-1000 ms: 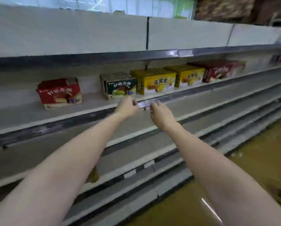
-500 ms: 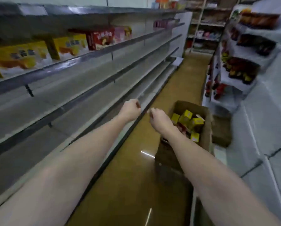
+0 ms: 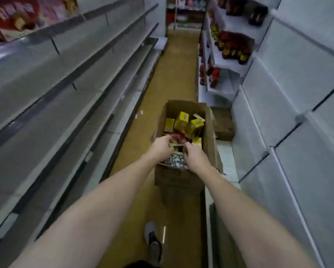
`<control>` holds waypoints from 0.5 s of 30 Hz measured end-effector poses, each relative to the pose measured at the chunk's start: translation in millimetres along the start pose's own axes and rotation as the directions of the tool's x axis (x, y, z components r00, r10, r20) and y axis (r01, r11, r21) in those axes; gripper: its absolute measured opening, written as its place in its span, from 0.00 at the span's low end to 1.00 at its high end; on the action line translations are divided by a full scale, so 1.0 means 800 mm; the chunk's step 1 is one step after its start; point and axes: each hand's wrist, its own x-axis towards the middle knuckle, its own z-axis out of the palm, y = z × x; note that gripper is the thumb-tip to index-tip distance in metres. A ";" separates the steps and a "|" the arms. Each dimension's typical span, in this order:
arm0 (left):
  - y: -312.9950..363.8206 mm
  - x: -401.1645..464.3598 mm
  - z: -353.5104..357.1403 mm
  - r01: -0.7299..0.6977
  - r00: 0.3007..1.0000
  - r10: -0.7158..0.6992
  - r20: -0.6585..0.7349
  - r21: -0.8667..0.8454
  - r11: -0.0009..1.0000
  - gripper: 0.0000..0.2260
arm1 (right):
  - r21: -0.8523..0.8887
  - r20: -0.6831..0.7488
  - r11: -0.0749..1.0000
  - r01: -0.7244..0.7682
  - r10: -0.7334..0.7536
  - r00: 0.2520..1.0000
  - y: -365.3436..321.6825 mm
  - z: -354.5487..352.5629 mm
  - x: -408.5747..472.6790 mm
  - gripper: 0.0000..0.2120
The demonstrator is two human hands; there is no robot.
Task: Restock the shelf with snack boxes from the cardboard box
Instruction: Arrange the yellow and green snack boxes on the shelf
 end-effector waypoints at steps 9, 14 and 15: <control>-0.046 0.133 0.061 0.084 0.974 -0.084 0.210 0.009 0.996 0.06 | -0.010 0.166 0.985 -0.173 0.173 0.971 0.054 0.053 0.089 0.11; -0.073 0.182 0.097 0.072 0.949 -0.080 0.306 0.036 0.997 0.12 | 0.049 0.195 0.969 -0.244 0.230 0.953 0.062 0.086 0.113 0.10; -0.076 0.188 0.102 0.082 0.944 -0.091 0.316 0.041 0.996 0.14 | 0.060 0.205 0.965 -0.255 0.238 0.949 0.067 0.091 0.113 0.10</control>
